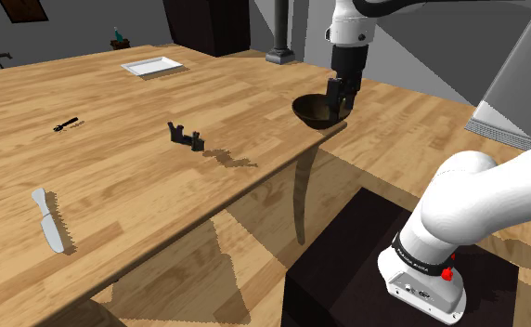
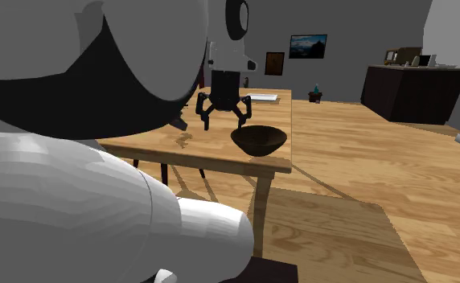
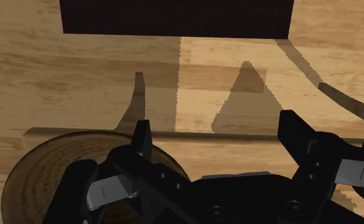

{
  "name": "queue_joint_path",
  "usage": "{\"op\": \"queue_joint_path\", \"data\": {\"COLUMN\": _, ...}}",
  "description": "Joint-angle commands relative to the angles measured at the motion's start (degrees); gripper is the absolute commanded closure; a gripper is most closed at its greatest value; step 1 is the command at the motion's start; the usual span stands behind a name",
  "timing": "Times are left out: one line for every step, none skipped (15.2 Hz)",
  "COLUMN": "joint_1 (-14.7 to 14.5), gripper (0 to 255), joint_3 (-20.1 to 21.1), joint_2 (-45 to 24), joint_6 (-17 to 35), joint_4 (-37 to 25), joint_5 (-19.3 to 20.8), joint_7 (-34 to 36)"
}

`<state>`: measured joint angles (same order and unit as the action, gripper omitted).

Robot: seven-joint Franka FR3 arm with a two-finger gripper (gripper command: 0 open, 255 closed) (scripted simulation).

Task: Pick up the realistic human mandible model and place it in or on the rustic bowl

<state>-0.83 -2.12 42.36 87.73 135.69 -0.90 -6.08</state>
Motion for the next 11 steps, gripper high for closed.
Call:
{"op": "queue_joint_path", "data": {"joint_1": 0.00, "gripper": 0, "joint_3": 0.00, "joint_2": 0.00, "joint_6": 0.00, "joint_4": 0.00, "joint_5": 0.00, "joint_7": 0.00}}
{"op": "queue_joint_path", "data": {"joint_1": -0.43, "gripper": 0, "joint_3": 0.63, "joint_2": -1.71, "joint_6": 1.18, "joint_4": -0.70, "joint_5": -0.55, "joint_7": 0.50}}
{"op": "queue_joint_path", "data": {"joint_1": -0.85, "gripper": 0, "joint_3": 1.25, "joint_2": -3.45, "joint_6": 2.33, "joint_4": -1.47, "joint_5": -1.06, "joint_7": 0.99}}
{"op": "queue_joint_path", "data": {"joint_1": -1.25, "gripper": 0, "joint_3": 1.86, "joint_2": -5.22, "joint_6": 3.43, "joint_4": -2.30, "joint_5": -1.54, "joint_7": 1.46}}
{"op": "queue_joint_path", "data": {"joint_1": -1.64, "gripper": 0, "joint_3": 2.46, "joint_2": -7.00, "joint_6": 4.49, "joint_4": -3.20, "joint_5": -1.98, "joint_7": 1.93}}
{"op": "queue_joint_path", "data": {"joint_1": -2.00, "gripper": 0, "joint_3": 3.06, "joint_2": -8.79, "joint_6": 5.51, "joint_4": -4.17, "joint_5": -2.39, "joint_7": 2.39}}
{"op": "queue_joint_path", "data": {"joint_1": -2.36, "gripper": 0, "joint_3": 3.65, "joint_2": -10.61, "joint_6": 6.48, "joint_4": -5.20, "joint_5": -2.75, "joint_7": 2.85}}
{"op": "queue_joint_path", "data": {"joint_1": -2.70, "gripper": 0, "joint_3": 4.23, "joint_2": -12.44, "joint_6": 7.40, "joint_4": -6.29, "joint_5": -3.08, "joint_7": 3.30}}
{"op": "queue_joint_path", "data": {"joint_1": -3.03, "gripper": 0, "joint_3": 4.80, "joint_2": -14.28, "joint_6": 8.28, "joint_4": -7.45, "joint_5": -3.36, "joint_7": 3.75}}
{"op": "queue_joint_path", "data": {"joint_1": -3.34, "gripper": 0, "joint_3": 5.36, "joint_2": -16.13, "joint_6": 9.10, "joint_4": -8.67, "joint_5": -3.60, "joint_7": 4.21}}
{"op": "queue_joint_path", "data": {"joint_1": -3.65, "gripper": 0, "joint_3": 5.92, "joint_2": -18.00, "joint_6": 9.88, "joint_4": -9.96, "joint_5": -3.80, "joint_7": 4.66}}
